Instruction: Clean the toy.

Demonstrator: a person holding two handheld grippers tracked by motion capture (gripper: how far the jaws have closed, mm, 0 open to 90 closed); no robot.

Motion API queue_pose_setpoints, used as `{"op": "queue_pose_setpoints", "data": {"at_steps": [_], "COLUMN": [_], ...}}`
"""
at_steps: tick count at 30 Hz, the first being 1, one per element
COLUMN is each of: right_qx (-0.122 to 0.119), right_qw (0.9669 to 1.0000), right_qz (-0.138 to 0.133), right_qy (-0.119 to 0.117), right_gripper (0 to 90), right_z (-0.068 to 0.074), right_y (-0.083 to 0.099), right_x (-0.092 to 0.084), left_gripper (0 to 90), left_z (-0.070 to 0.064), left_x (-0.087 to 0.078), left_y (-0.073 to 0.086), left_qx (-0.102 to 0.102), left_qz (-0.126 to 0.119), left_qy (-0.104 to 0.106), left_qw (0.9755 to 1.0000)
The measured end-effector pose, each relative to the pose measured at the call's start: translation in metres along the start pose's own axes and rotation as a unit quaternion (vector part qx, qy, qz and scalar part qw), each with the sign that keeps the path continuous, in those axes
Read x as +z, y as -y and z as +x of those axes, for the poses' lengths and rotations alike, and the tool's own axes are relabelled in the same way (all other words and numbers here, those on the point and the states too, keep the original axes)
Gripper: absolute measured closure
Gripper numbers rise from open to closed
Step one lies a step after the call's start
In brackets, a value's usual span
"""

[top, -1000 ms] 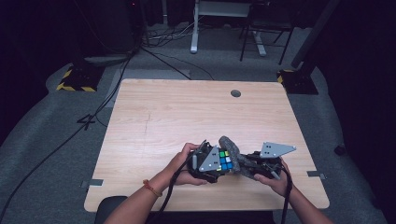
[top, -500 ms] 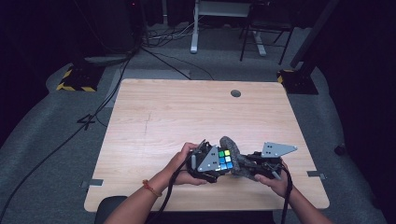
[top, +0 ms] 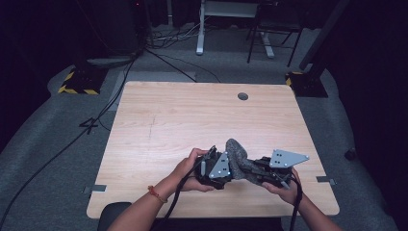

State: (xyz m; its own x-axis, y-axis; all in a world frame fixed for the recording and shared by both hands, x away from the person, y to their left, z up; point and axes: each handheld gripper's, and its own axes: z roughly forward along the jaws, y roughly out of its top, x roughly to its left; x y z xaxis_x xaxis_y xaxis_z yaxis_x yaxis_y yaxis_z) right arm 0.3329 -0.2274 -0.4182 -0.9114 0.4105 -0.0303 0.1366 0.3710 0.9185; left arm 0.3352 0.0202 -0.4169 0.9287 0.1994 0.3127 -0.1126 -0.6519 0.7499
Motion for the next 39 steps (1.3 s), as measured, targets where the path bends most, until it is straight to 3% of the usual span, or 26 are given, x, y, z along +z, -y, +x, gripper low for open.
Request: {"op": "queue_pose_setpoints", "data": {"at_steps": [5,12,18,19,21,26,30,35,39], "right_qx": [0.022,0.061,0.091,0.103,0.117,0.13,0.107,0.076,0.059], "right_qw": [0.9994,0.9966,0.9945,0.9926,0.9904,0.9868,0.9905,0.9948,0.997], "right_qz": [0.026,0.054,0.034,0.016,0.004,-0.035,-0.039,-0.031,-0.025], "right_qy": [0.011,-0.005,-0.04,-0.062,-0.075,-0.09,-0.078,-0.06,-0.043], "right_gripper": [76.6,76.6,76.7,76.8,77.0,77.1,77.1,77.1,77.1], "right_z": [-0.013,-0.024,-0.027,-0.029,-0.03,-0.031,-0.024,-0.016,-0.012], "right_y": [0.013,0.026,0.028,0.029,0.03,0.026,0.018,0.012,0.008], "right_x": [0.004,0.014,0.013,0.012,0.011,0.005,0.0,-0.001,-0.001], "left_gripper": [33.5,33.4,33.4,33.3,32.9,32.0,32.3,32.5,33.1], "left_z": [0.0,0.001,0.002,0.003,0.005,0.005,0.006,0.003,0.003], "left_x": [-0.01,-0.02,-0.022,-0.023,-0.023,-0.016,-0.011,-0.004,-0.005], "left_y": [-0.003,-0.006,-0.006,-0.005,-0.003,0.001,0.003,0.002,0.002], "left_qx": [0.002,0.006,-0.002,-0.006,-0.016,-0.015,-0.018,-0.004,-0.005], "left_qz": [-0.025,-0.054,-0.07,-0.075,-0.08,-0.052,-0.039,-0.005,-0.007], "left_qy": [-0.006,-0.011,-0.012,-0.01,-0.005,-0.013,-0.009,-0.019,-0.019], "left_qw": [0.9997,0.9985,0.9975,0.9971,0.9966,0.9985,0.999,0.9998,0.9998]}}
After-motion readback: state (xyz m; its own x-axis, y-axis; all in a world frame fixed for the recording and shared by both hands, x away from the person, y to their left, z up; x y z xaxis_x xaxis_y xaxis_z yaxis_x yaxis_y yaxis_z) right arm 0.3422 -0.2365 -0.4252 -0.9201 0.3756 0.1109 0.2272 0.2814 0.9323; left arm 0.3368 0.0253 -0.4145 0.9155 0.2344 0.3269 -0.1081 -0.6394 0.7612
